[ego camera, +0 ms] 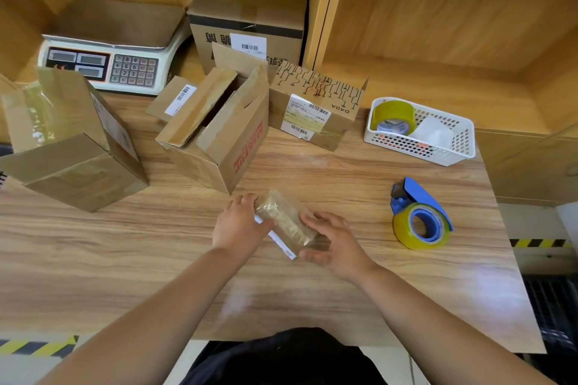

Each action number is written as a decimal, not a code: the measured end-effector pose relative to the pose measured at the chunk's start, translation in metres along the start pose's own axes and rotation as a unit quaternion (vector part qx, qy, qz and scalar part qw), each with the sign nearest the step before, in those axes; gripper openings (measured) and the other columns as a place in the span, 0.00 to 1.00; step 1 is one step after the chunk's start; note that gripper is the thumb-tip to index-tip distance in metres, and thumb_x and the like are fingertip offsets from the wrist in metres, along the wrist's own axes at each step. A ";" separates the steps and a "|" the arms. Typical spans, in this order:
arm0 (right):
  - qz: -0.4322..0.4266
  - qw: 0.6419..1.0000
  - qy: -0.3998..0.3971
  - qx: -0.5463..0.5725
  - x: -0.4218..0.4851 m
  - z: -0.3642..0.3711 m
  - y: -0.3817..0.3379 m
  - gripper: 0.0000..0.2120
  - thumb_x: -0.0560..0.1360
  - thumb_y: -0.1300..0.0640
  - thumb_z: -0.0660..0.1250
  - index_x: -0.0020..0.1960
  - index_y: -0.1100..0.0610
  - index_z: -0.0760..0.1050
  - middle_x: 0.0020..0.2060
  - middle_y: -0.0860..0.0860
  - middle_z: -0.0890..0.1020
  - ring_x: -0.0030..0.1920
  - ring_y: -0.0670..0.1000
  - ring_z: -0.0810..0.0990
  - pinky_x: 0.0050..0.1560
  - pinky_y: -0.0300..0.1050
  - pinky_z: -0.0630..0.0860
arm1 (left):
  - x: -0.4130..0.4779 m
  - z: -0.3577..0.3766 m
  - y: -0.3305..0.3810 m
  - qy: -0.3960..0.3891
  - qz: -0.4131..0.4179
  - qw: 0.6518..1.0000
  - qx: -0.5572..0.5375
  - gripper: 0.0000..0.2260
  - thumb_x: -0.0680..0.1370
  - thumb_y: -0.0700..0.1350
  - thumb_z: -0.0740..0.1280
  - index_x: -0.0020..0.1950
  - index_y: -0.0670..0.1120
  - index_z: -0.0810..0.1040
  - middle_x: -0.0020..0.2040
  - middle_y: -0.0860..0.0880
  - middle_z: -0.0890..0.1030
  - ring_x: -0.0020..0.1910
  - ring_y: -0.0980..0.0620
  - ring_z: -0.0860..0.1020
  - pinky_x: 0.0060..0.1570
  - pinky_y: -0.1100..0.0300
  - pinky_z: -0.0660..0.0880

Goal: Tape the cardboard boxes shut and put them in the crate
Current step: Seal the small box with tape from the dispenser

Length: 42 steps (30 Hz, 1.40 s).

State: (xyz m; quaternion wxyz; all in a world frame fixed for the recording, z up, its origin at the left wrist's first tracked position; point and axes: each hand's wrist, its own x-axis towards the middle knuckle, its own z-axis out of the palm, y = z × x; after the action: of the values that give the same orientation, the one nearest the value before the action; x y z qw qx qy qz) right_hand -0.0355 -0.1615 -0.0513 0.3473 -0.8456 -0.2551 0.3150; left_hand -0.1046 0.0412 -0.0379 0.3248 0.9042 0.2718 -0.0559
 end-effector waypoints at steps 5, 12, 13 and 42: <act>0.019 0.994 0.078 0.076 0.006 0.007 -0.001 0.27 0.69 0.53 0.76 0.65 0.41 0.72 0.63 0.47 0.71 0.66 0.45 0.68 0.70 0.46 0.65 | -0.001 0.007 0.002 0.009 -0.034 0.999 -0.020 0.27 0.71 0.55 0.70 0.67 0.47 0.70 0.56 0.52 0.72 0.58 0.52 0.70 0.51 0.60 0.67; -0.023 0.994 0.081 -0.075 0.005 0.007 0.007 0.26 0.75 0.49 0.69 0.68 0.41 0.62 0.71 0.51 0.66 0.70 0.49 0.60 0.67 0.34 0.55 | -0.004 0.013 0.001 0.023 -0.057 0.995 -0.076 0.17 0.70 0.54 0.71 0.54 0.50 0.73 0.48 0.54 0.71 0.51 0.53 0.69 0.44 0.58 0.67; -0.031 0.992 0.081 -0.097 0.005 0.008 0.008 0.24 0.75 0.46 0.66 0.68 0.41 0.62 0.71 0.52 0.66 0.70 0.51 0.61 0.68 0.38 0.57 | -0.003 0.013 0.001 0.022 -0.061 0.994 -0.085 0.16 0.70 0.53 0.71 0.53 0.50 0.73 0.47 0.55 0.71 0.50 0.53 0.70 0.43 0.58 0.67; -0.054 0.972 0.019 -0.229 -0.005 0.011 -0.002 0.34 0.75 0.33 0.48 0.77 0.46 0.51 0.76 0.41 0.47 0.72 0.48 0.56 0.70 0.45 0.60 | -0.018 0.021 -0.008 0.014 0.144 0.989 0.025 0.22 0.79 0.49 0.65 0.73 0.49 0.66 0.73 0.53 0.62 0.70 0.52 0.60 0.64 0.59 0.65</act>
State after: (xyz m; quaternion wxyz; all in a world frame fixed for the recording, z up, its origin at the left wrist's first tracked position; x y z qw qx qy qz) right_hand -0.0467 -0.1585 -0.0538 0.1656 -0.8936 -0.3587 0.2132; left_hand -0.1229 0.0252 -0.0536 0.3027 0.9425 0.1419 -0.0029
